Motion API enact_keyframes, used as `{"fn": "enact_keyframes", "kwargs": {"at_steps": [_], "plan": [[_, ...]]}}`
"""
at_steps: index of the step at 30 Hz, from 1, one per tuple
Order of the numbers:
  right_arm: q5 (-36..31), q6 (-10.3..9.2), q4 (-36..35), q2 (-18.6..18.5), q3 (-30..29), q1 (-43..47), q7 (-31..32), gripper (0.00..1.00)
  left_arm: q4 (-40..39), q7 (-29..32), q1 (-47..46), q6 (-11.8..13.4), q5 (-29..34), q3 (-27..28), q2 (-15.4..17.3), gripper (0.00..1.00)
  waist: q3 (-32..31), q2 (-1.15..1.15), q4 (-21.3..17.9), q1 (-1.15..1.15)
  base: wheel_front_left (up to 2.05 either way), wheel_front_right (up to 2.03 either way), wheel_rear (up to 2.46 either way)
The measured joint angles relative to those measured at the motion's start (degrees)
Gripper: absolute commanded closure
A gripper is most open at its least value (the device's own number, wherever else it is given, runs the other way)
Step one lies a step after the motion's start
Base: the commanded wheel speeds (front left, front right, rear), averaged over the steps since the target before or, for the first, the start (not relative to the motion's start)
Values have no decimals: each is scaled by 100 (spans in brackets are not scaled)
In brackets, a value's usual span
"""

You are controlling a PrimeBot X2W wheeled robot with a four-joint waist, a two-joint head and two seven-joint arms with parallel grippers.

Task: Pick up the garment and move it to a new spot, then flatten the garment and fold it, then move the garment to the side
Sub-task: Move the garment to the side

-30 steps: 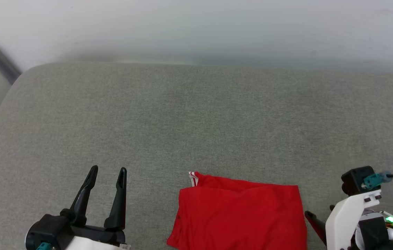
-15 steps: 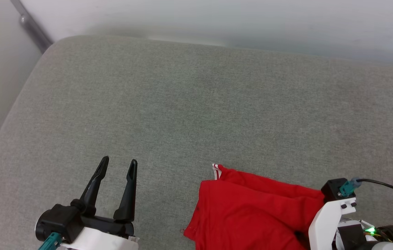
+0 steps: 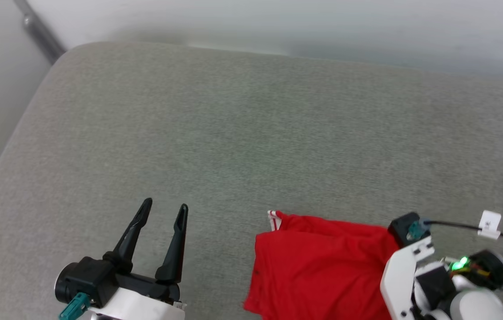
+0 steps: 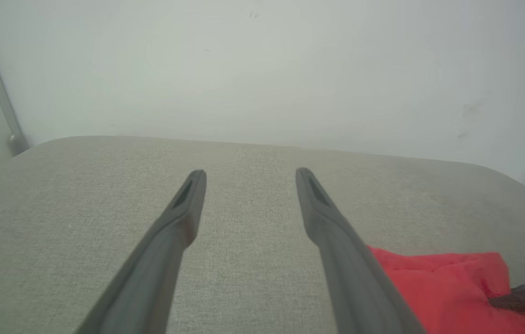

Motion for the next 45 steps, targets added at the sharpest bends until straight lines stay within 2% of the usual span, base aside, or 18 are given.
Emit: {"fn": "enact_keyframes", "kwargs": {"at_steps": [3,6,9,14,18,20,25,31,40,45], "plan": [[-265,-5,-182,-331,267,-263,-23,100,-59,1,-9,0,-38,-4,-16,0,-26,0,-187,0,0,0,0],[-524,-8,-396,-860,671,-573,81,100,-140,0,-63,0,-48,-133,9,0,-11,0,-445,0,0,0,0],[-494,-4,-573,-1378,996,-949,296,100,-204,0,-201,0,-47,-209,40,0,52,0,-754,0,0,0,0],[-405,-5,-780,-2472,1391,-1783,414,100,-359,1,-588,0,-23,-399,103,0,287,0,-1317,1,0,0,0],[-267,-4,-772,-3228,1695,-2302,297,100,-442,0,-837,0,24,-667,146,0,562,0,-1752,1,0,0,0],[-136,-7,-692,-3473,1685,-2560,196,100,-488,1,-960,0,93,-801,194,0,732,0,-1954,1,0,0,0],[10,-4,-194,-3862,1592,-3034,-325,100,-595,0,-1406,0,200,-1303,402,0,1271,0,-2326,1,0,0,0],[-1,-4,653,-4335,1198,-3299,-1021,100,-733,0,-1908,0,214,-1610,680,0,1965,0,-2588,2,0,0,0],[-191,-4,1820,-4367,299,-3260,-2067,100,-793,0,-2219,0,194,-1755,921,0,2644,0,-2695,2,0,0,0],[-404,-4,2263,-4138,-131,-3275,-2679,100,-825,0,-2265,0,188,-1785,987,0,2792,0,-2640,1,0,0,0]]}}
